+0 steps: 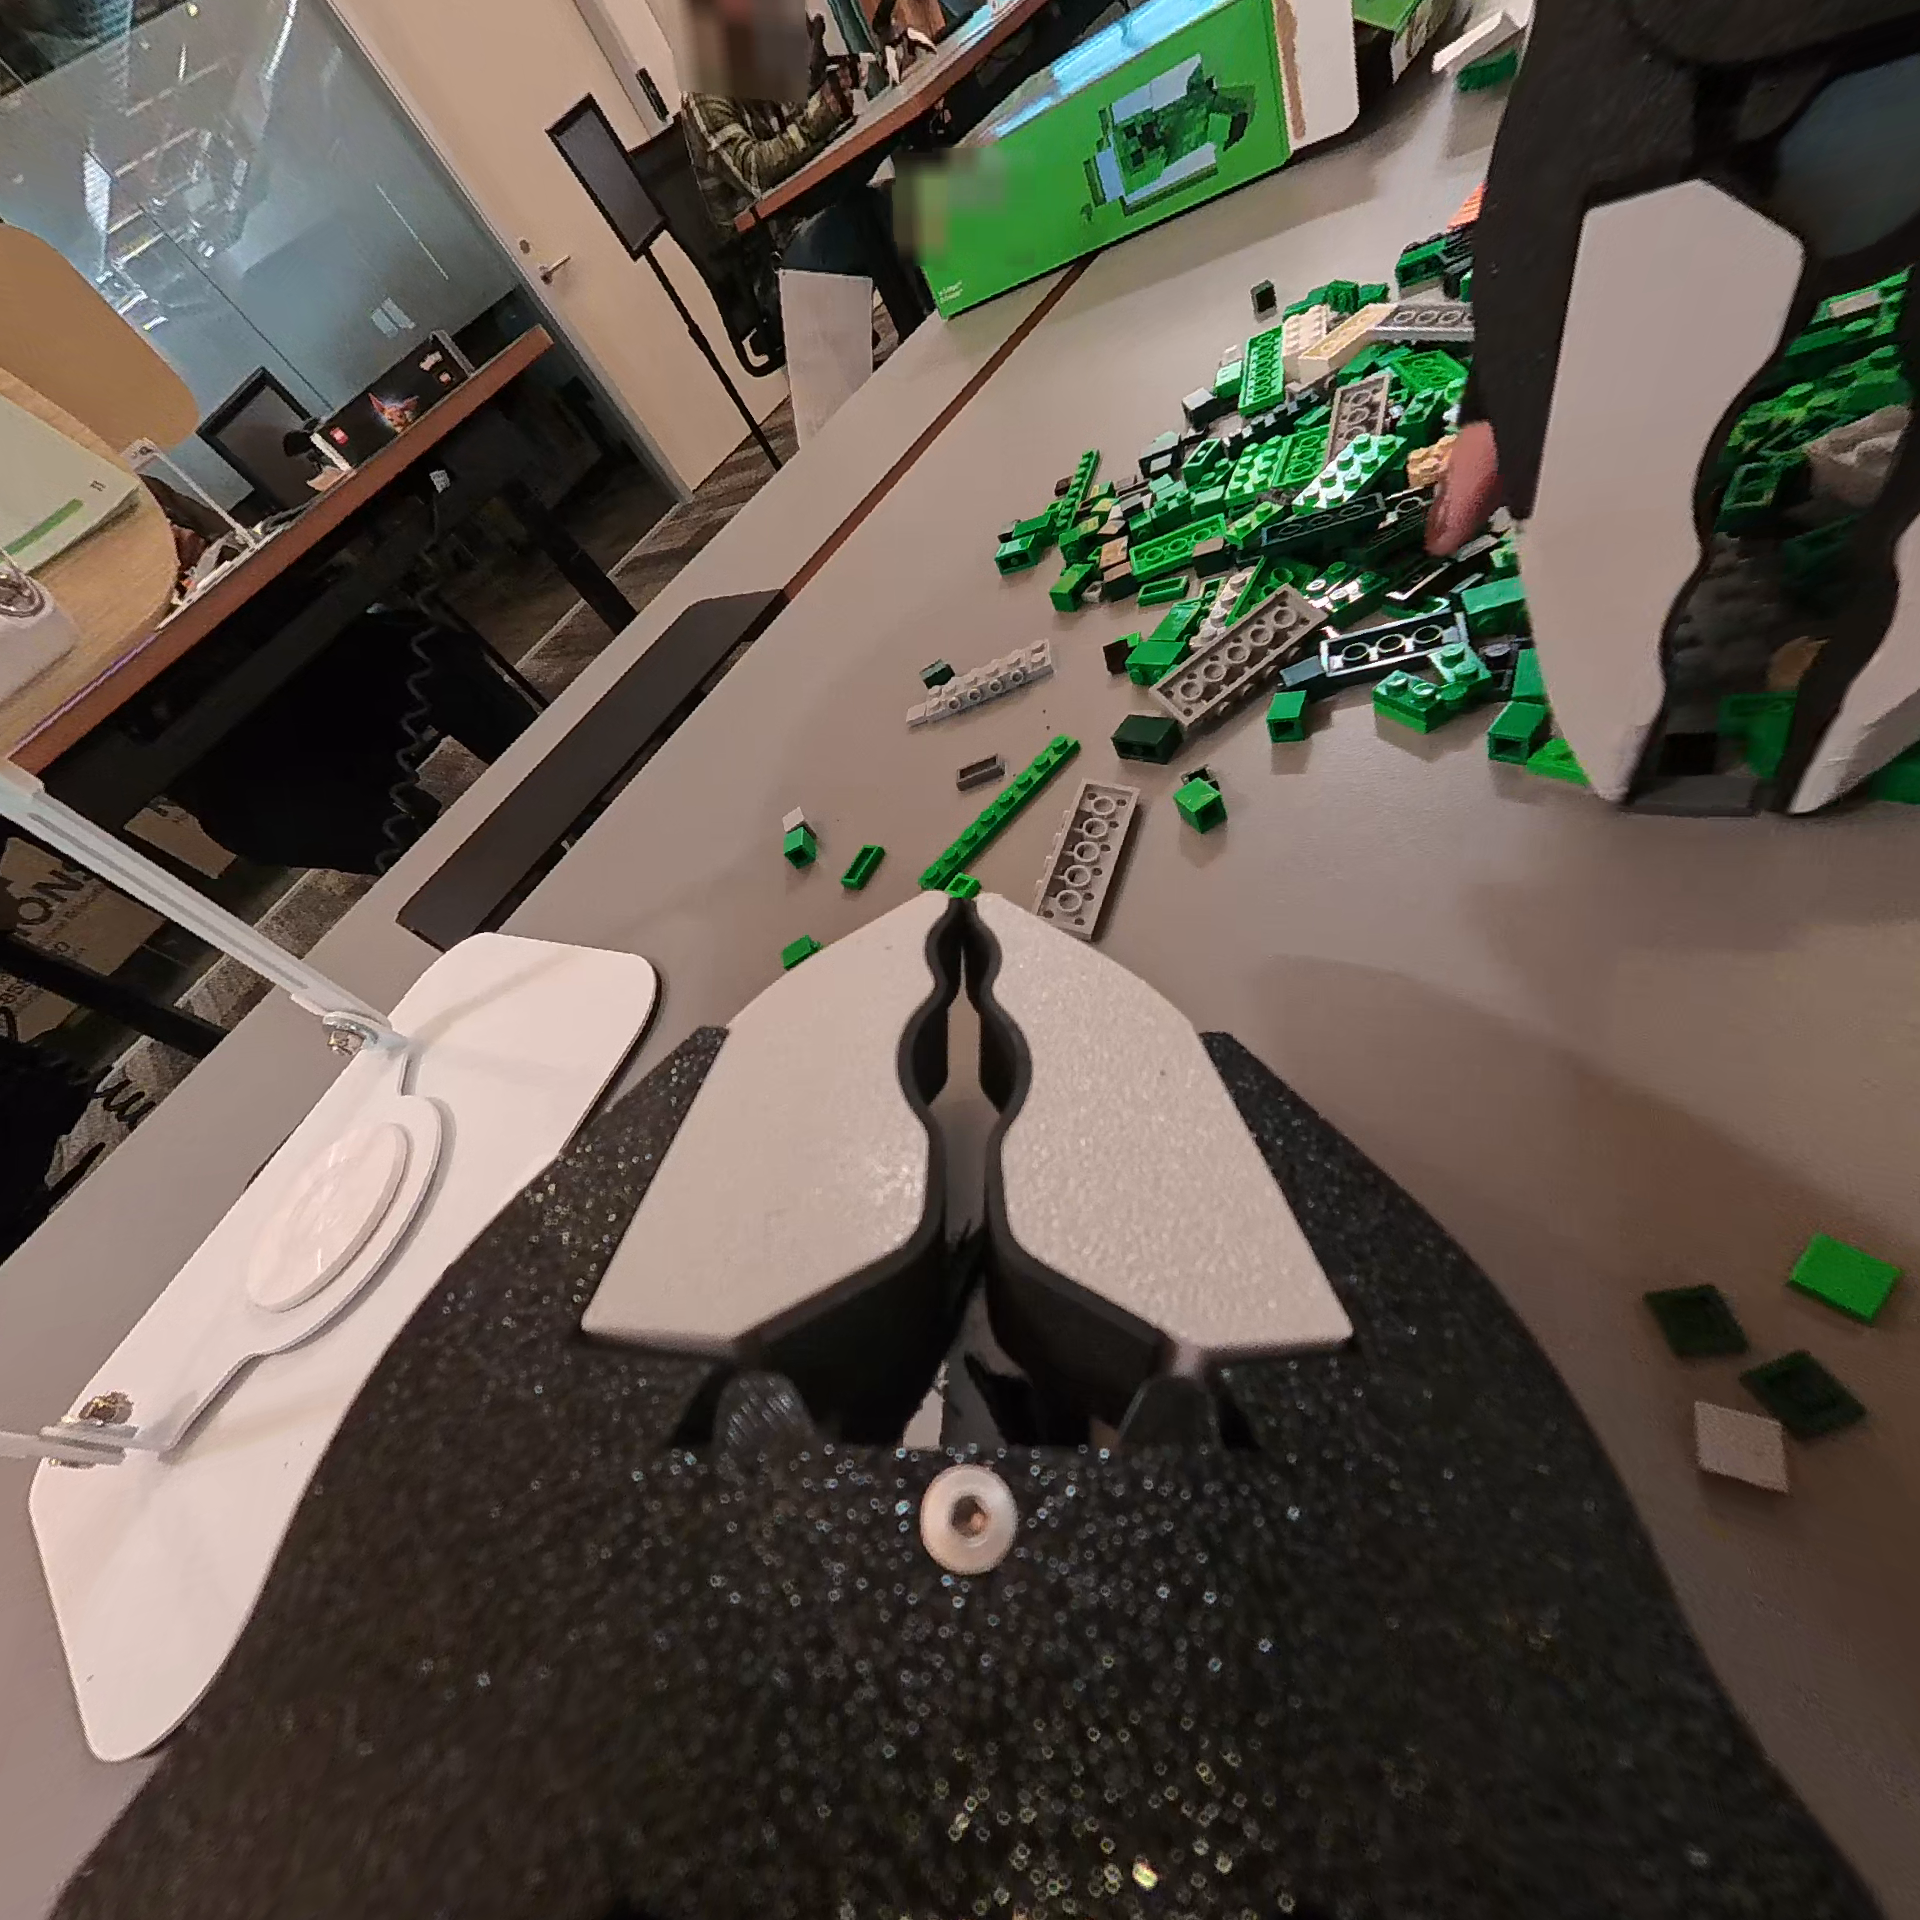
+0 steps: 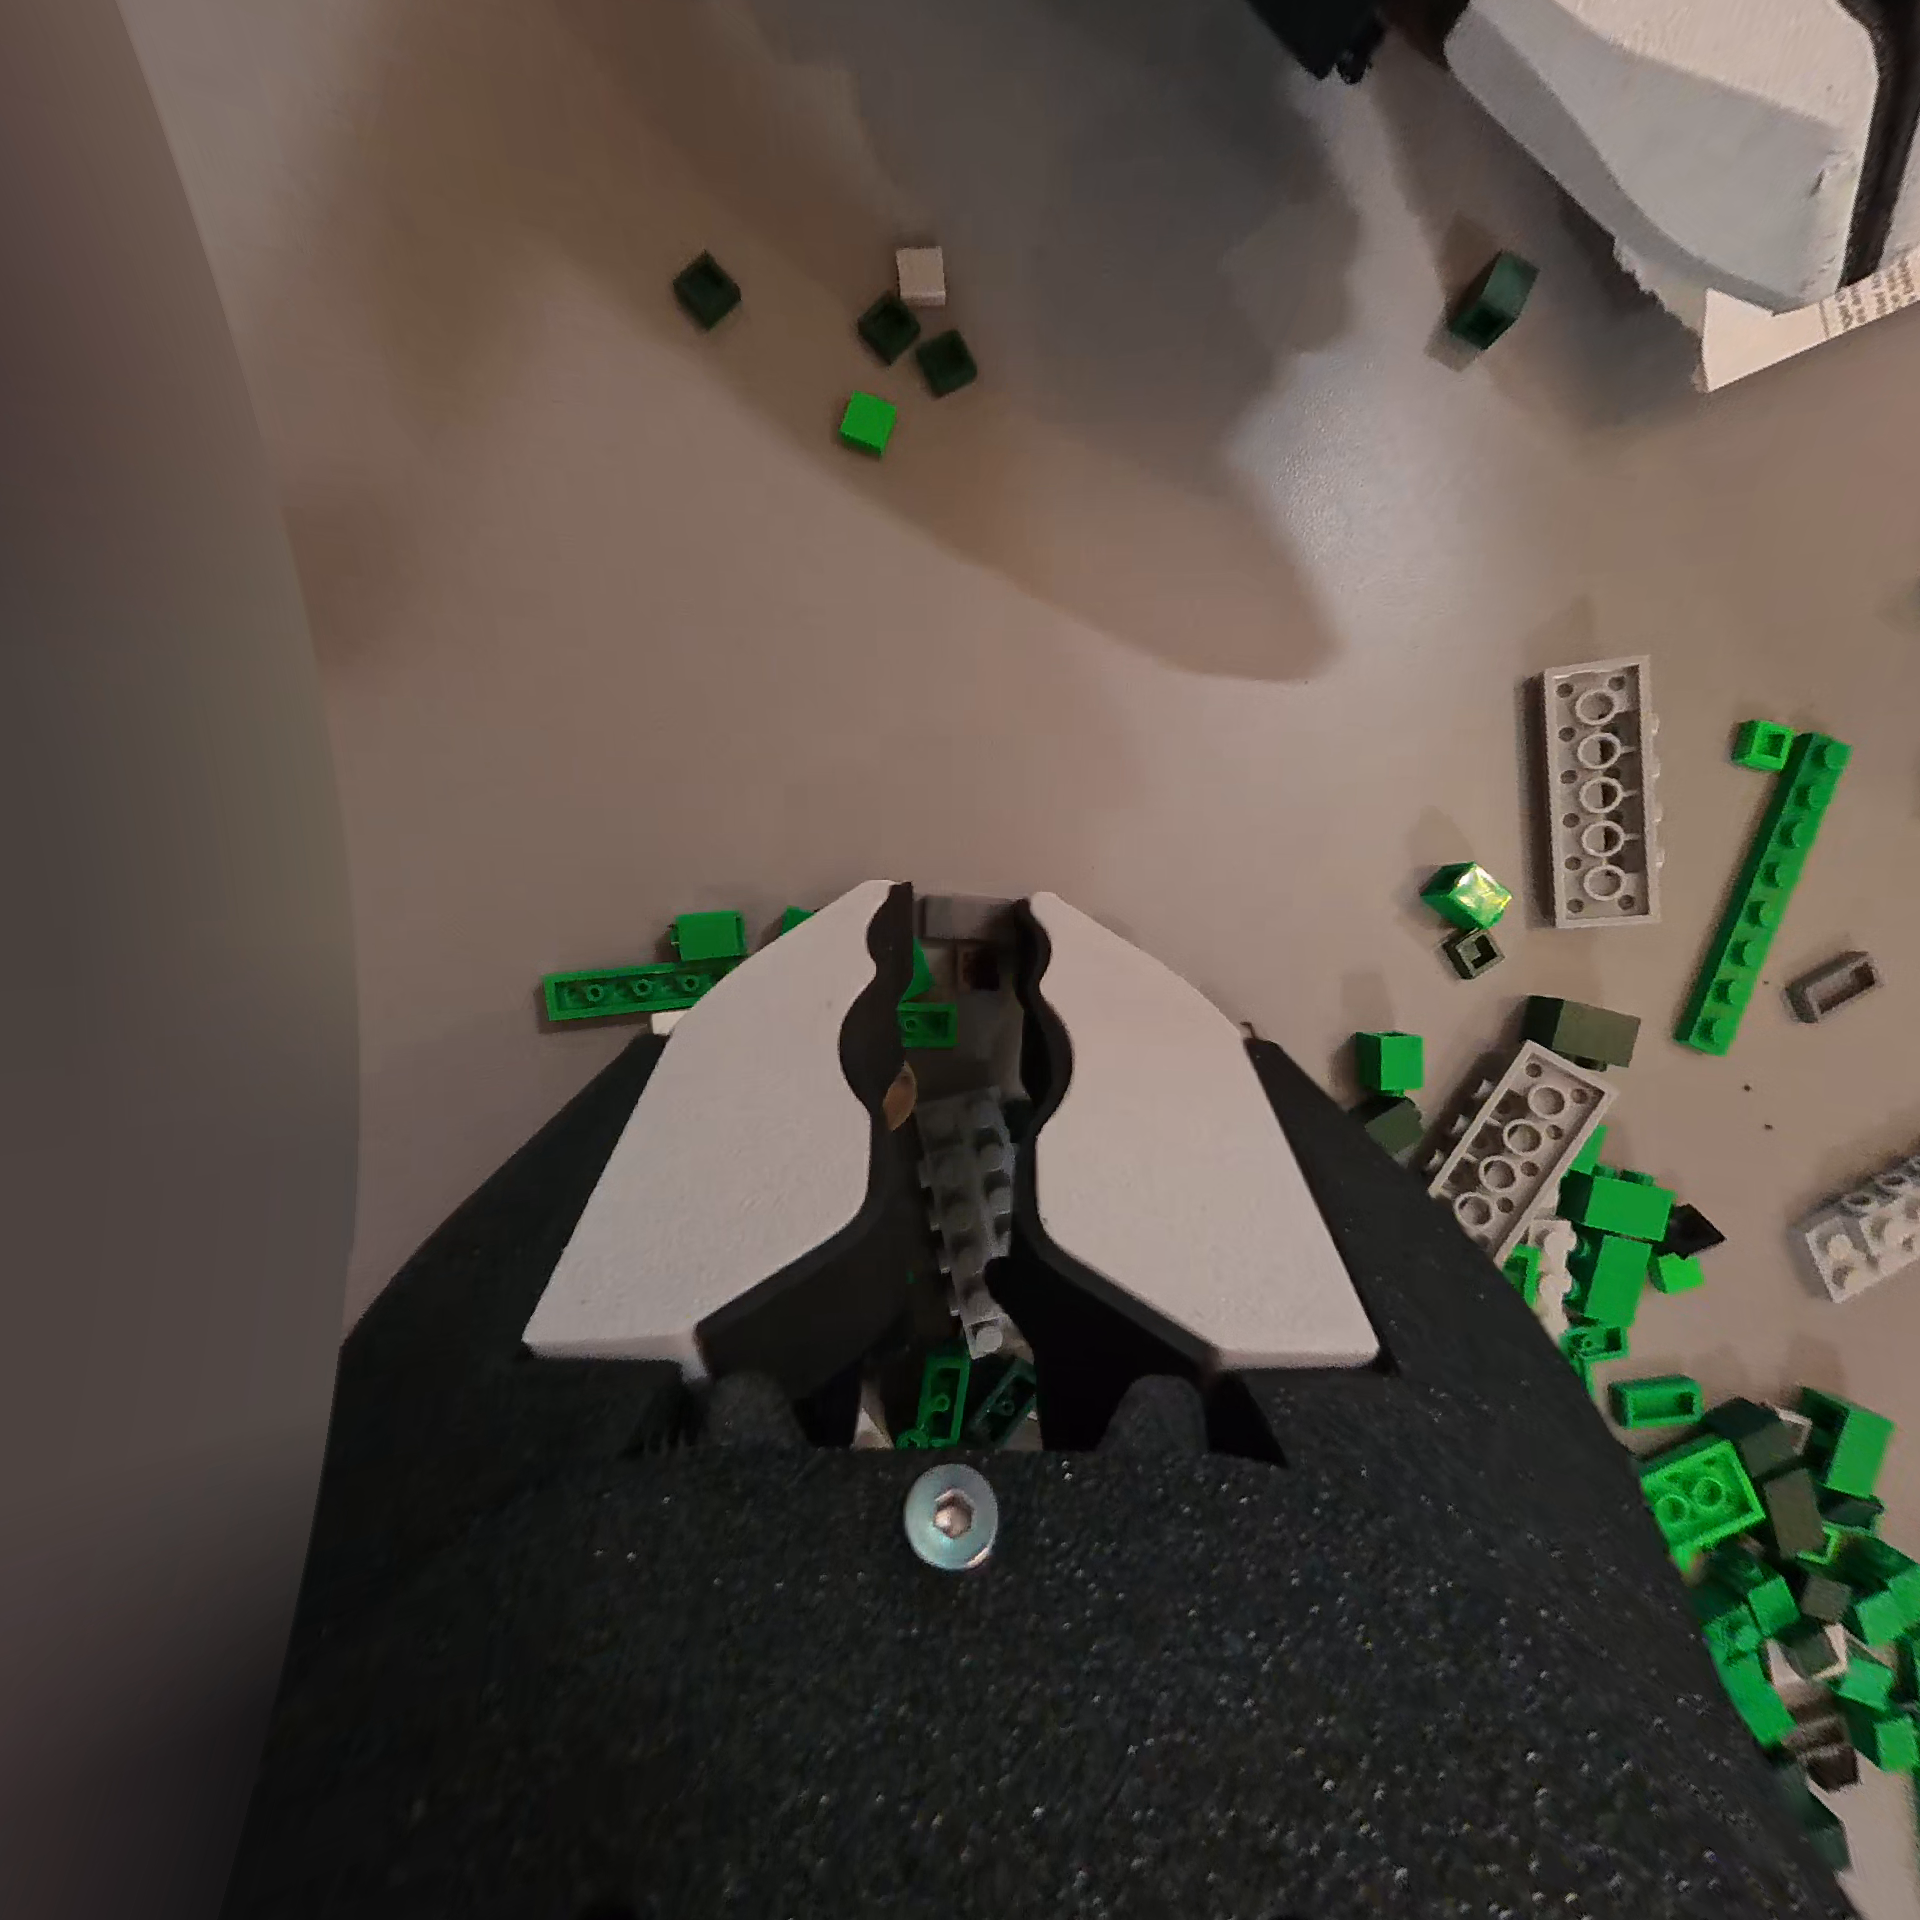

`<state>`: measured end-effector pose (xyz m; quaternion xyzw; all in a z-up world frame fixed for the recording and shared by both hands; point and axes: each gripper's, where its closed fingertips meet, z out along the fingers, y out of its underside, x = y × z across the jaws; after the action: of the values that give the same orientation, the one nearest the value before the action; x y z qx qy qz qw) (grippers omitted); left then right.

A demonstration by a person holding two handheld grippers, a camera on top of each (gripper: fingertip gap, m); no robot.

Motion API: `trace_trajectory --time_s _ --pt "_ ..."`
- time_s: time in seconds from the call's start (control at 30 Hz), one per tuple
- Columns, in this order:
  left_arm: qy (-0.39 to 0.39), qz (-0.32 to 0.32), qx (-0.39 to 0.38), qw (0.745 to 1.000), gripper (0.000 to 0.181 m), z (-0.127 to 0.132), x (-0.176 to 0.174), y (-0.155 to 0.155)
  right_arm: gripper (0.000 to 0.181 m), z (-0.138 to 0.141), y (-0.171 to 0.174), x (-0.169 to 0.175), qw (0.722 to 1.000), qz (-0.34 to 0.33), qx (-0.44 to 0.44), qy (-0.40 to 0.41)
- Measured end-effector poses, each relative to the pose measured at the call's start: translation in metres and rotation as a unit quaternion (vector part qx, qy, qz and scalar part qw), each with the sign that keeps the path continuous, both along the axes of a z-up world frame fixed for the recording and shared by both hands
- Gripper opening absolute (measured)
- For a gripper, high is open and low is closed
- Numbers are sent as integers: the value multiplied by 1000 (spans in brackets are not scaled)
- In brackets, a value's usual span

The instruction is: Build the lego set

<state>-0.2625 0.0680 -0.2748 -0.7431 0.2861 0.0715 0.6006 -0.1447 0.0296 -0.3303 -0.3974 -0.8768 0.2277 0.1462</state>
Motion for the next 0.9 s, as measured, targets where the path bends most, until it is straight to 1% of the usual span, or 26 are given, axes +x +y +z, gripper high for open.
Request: trace_trajectory --time_s 0.1,0.17,0.3,0.43,0.53,0.63,0.73,0.83,0.9 --pt "1 0 0 1000 0 0 0 0 16 1 2 -3 1000 4 17 11" --pt "0 0 0 1000 0 0 0 0 16 7 -5 -9 999 13 12 30" --pt "0 0 0 1000 0 0 0 0 16 18 -37 -30 996 50 -18 74" --pt "1 -1 0 1000 0 0 0 0 16 10 -71 -42 992 103 -25 72" --pt "0 0 1 1000 0 0 0 0 16 3 -85 -48 989 127 -18 67" --pt "-2 1 2 1000 0 1 -1 0 17 3 -92 -51 988 136 -19 69" --pt "-5 1 3 1000 0 1 -1 0 25 6 -90 -50 989 129 -18 76" --pt "-3 1 2 1000 0 1 -1 -1 25 16 -83 -43 989 111 -28 93" --pt "-3 1 2 1000 0 1 -1 -1 25 25 -71 -37 989 85 -39 112"
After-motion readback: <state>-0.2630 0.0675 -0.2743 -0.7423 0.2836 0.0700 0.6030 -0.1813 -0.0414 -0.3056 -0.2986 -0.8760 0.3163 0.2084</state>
